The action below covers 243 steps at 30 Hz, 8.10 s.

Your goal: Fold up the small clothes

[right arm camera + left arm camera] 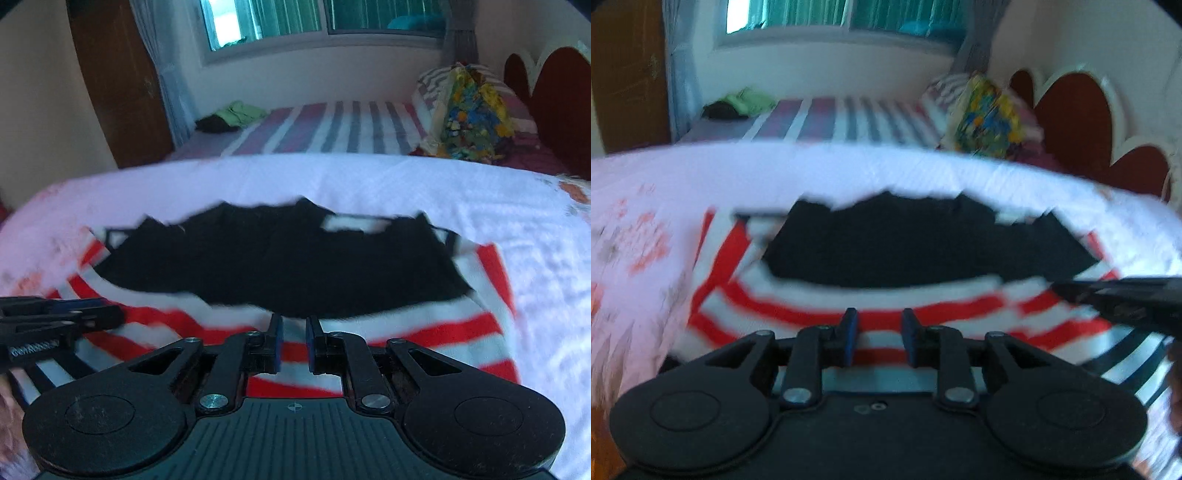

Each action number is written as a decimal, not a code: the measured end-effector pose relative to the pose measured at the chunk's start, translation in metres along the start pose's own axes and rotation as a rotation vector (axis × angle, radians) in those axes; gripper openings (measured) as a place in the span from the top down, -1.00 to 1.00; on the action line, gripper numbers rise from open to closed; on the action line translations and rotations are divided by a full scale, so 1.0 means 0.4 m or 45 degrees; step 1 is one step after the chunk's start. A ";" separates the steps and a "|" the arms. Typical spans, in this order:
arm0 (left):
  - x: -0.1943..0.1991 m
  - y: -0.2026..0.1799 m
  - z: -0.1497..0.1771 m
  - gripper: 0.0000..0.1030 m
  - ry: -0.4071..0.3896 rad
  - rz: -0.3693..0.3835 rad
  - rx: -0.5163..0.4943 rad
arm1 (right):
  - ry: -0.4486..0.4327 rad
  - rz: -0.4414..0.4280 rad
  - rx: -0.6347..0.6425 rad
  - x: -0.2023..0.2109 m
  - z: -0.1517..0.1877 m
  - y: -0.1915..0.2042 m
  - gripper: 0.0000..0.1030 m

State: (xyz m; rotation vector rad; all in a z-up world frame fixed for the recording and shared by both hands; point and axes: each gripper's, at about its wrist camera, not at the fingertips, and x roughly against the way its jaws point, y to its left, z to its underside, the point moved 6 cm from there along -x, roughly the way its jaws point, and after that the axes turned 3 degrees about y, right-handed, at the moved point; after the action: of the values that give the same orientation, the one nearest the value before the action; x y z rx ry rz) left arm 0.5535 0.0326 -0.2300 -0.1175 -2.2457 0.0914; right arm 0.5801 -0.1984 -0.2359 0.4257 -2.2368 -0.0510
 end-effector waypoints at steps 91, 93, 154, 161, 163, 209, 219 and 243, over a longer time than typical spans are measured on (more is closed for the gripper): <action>0.122 0.004 0.062 -0.53 0.002 -0.073 0.157 | -0.063 -0.001 -0.034 0.161 0.068 0.095 -0.26; 0.112 0.011 0.067 -0.53 0.015 -0.084 0.163 | -0.066 -0.001 -0.036 0.153 0.064 0.091 -0.26; 0.074 0.176 0.158 -0.75 -0.143 0.259 0.985 | -0.022 0.092 0.141 -0.012 0.097 0.141 -0.26; 0.056 0.200 0.175 0.25 -0.193 0.253 1.046 | -0.082 0.082 0.113 -0.007 0.103 0.126 -0.32; 0.061 0.197 0.174 0.39 -0.203 0.253 1.039 | -0.080 0.078 0.109 -0.004 0.101 0.124 -0.33; 0.069 -0.248 -0.034 -0.47 -0.099 0.295 0.117 | -0.087 -0.094 -0.401 0.342 0.109 -0.200 -0.34; -0.004 -0.275 0.034 -0.50 -0.017 0.351 0.059 | -0.027 -0.044 -0.247 0.233 0.075 -0.181 -0.34; 0.032 -0.282 0.023 -0.53 -0.073 0.309 -0.003 | -0.108 -0.172 -0.378 0.187 0.004 -0.215 0.61</action>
State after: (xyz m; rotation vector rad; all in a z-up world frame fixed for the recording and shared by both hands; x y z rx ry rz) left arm 0.5324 -0.0781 -0.2139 -0.3935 -2.2798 0.2247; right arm 0.5591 -0.3033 -0.1969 0.4167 -2.2334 -0.4738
